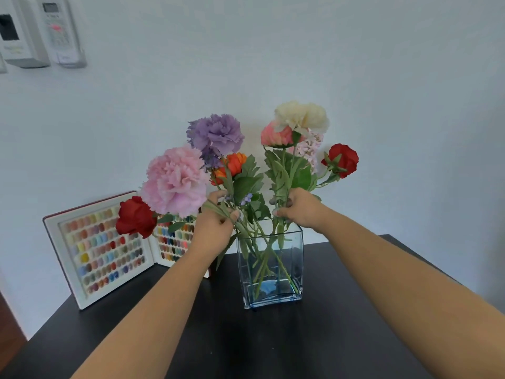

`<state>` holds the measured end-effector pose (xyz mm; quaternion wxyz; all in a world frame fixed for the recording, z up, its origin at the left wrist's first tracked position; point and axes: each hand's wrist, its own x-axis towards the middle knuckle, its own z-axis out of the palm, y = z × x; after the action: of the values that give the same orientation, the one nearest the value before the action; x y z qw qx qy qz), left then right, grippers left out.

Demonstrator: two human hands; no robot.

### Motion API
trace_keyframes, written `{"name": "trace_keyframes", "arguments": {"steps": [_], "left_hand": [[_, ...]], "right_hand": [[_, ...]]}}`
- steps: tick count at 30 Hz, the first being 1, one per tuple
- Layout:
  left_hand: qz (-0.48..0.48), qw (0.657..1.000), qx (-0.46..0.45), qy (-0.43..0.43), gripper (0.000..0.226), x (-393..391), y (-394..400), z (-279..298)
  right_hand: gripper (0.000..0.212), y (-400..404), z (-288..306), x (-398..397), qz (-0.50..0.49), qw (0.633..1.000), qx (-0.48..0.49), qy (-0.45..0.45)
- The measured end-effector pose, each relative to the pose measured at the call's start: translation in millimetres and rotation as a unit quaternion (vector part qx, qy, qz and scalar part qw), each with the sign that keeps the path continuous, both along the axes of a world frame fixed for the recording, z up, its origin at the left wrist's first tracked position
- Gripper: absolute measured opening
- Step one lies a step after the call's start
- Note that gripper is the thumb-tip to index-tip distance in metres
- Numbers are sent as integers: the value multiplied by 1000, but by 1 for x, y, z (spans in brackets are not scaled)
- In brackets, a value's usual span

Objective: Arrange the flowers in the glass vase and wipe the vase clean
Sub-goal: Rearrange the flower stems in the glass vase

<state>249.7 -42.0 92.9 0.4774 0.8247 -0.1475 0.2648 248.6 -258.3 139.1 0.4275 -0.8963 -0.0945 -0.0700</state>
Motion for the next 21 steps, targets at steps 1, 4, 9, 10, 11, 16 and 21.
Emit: {"name": "trace_keyframes", "arguments": {"steps": [1, 4, 9, 10, 11, 16, 21], "left_hand": [[7, 1000, -2, -1, 25, -3, 1, -4], [32, 999, -42, 9, 23, -16, 3, -16], [10, 996, -78, -39, 15, -41, -7, -27], [3, 996, -71, -58, 16, -44, -10, -24], [3, 995, -60, -78, 16, -47, -13, -20], [10, 992, 0, -129, 17, -37, -17, 14], [-10, 990, 52, -130, 28, -20, -33, 58]], "right_hand": [[36, -1, -3, 0, 1, 1000, 18, 1], [58, -5, -16, -1, -18, 996, 82, -8], [50, -10, -32, -2, -62, 981, 177, -51], [46, -10, -31, -3, -64, 979, 185, -54], [39, -9, -30, -4, -64, 978, 190, -61], [30, -11, -25, -6, -72, 982, 153, -88], [32, -12, -22, -6, -72, 981, 144, -106]]}}
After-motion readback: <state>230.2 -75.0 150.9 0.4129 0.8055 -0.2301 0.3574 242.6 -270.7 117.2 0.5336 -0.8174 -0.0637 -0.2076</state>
